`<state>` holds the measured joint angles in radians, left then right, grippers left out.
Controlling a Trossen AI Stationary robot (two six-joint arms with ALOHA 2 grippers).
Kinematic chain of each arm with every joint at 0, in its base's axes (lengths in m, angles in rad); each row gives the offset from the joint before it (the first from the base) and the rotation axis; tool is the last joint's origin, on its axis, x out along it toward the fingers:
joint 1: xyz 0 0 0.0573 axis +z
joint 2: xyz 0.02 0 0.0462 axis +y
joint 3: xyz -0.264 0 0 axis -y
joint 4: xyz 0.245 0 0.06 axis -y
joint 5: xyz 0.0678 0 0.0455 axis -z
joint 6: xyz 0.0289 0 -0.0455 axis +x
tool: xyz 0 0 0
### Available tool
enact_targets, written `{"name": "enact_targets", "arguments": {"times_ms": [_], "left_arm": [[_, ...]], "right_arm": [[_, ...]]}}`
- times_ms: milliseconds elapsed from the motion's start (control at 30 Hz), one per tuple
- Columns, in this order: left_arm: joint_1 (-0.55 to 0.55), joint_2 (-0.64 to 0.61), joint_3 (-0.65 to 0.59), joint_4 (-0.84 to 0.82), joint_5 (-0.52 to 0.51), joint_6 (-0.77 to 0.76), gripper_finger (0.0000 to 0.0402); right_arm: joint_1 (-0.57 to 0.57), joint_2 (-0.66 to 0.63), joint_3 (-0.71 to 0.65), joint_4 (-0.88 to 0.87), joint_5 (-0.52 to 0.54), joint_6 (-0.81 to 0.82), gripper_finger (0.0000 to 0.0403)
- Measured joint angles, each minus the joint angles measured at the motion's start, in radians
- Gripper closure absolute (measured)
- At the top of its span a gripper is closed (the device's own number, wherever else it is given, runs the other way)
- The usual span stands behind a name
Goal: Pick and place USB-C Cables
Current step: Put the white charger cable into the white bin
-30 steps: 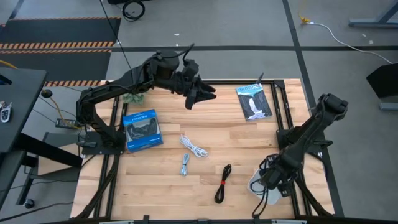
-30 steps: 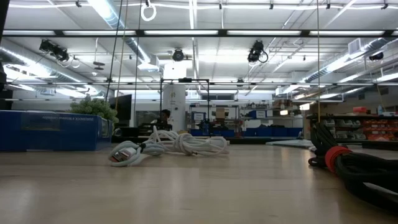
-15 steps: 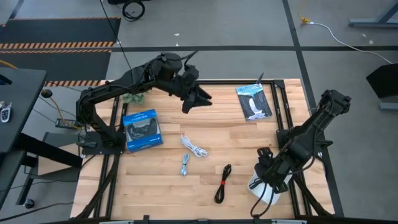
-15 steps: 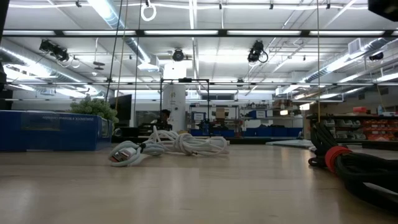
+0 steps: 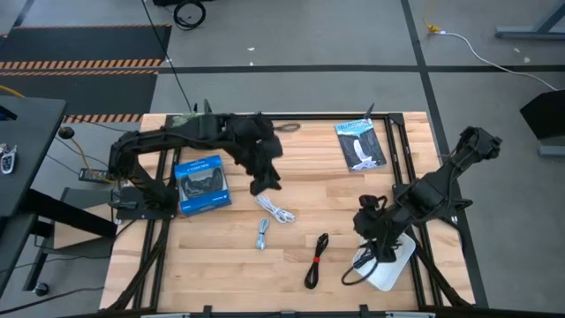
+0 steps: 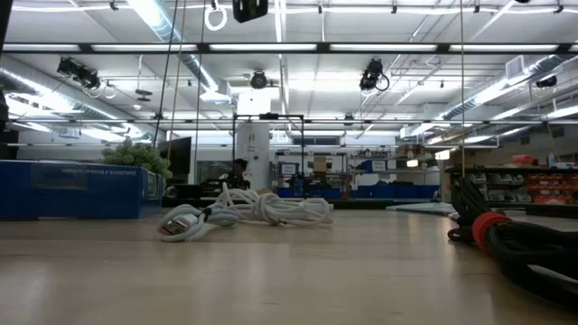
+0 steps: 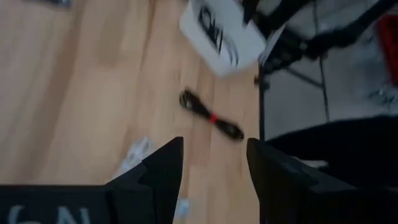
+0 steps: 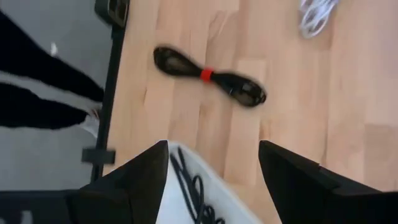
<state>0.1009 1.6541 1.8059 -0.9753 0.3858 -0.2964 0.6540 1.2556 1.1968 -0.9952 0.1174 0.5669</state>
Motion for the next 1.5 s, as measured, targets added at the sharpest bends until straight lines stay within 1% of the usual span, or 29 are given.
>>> {"name": "enact_targets", "arguments": {"times_ms": [67, 200, 267, 433, 567, 667, 767, 900, 967, 1067, 1133, 1233, 1400, 1500], "left_arm": [[-0.025, 0.001, -0.028, 0.006, -0.055, -0.005, 0.0216], [-0.056, 0.001, -0.098, 0.025, -0.218, -0.002, 0.0216], [-0.059, 0.002, -0.137, 0.045, -0.255, -0.029, 0.0216], [-0.059, 0.048, -0.202, 0.066, -0.263, -0.045, 0.0216], [-0.059, 0.118, -0.217, 0.055, -0.261, -0.005, 0.0216], [-0.06, 0.171, -0.217, 0.028, -0.245, 0.074, 0.021], [-0.06, 0.213, -0.217, -0.001, -0.24, 0.2, 0.0193], [-0.06, 0.271, -0.217, -0.027, -0.24, 0.353, 0.0162], [-0.067, 0.299, -0.217, -0.03, -0.268, 0.451, 0.0151], [-0.084, 0.335, -0.217, -0.041, -0.34, 0.581, 0.0144], [-0.095, 0.353, -0.217, -0.046, -0.363, 0.663, 0.0144], [-0.102, 0.382, -0.216, -0.048, -0.364, 0.741, 0.0149], [-0.104, 0.425, -0.216, -0.052, -0.367, 0.765, 0.0169], [-0.104, 0.44, -0.217, -0.051, -0.374, 0.765, 0.0191]], "right_arm": [[-0.021, 0.0, 0.027, 0.0, 0.017, -0.021, 0.0151], [-0.05, 0.0, 0.104, 0.001, 0.024, -0.103, 0.0158], [-0.056, 0.0, 0.145, -0.002, 0.039, -0.143, 0.0161], [-0.052, 0.0, 0.215, -0.003, 0.126, -0.201, 0.0165], [-0.051, -0.014, 0.224, -0.006, 0.135, -0.194, 0.0165], [-0.04, -0.02, 0.224, -0.017, 0.131, -0.147, 0.0165], [-0.019, -0.024, 0.224, -0.053, 0.131, -0.12, 0.0165], [0.001, -0.023, 0.224, -0.09, 0.215, -0.094, 0.0165], [0.001, -0.023, 0.224, -0.092, 0.246, -0.096, 0.0165], [0.001, -0.023, 0.224, -0.105, 0.26, -0.087, 0.0166], [0.001, -0.023, 0.224, -0.107, 0.262, -0.059, 0.0166], [0.002, -0.023, 0.224, -0.109, 0.285, -0.036, 0.0166], [0.002, -0.023, 0.224, -0.11, 0.306, -0.018, 0.0166], [0.001, -0.023, 0.224, -0.11, 0.309, -0.016, 0.0166]]}}
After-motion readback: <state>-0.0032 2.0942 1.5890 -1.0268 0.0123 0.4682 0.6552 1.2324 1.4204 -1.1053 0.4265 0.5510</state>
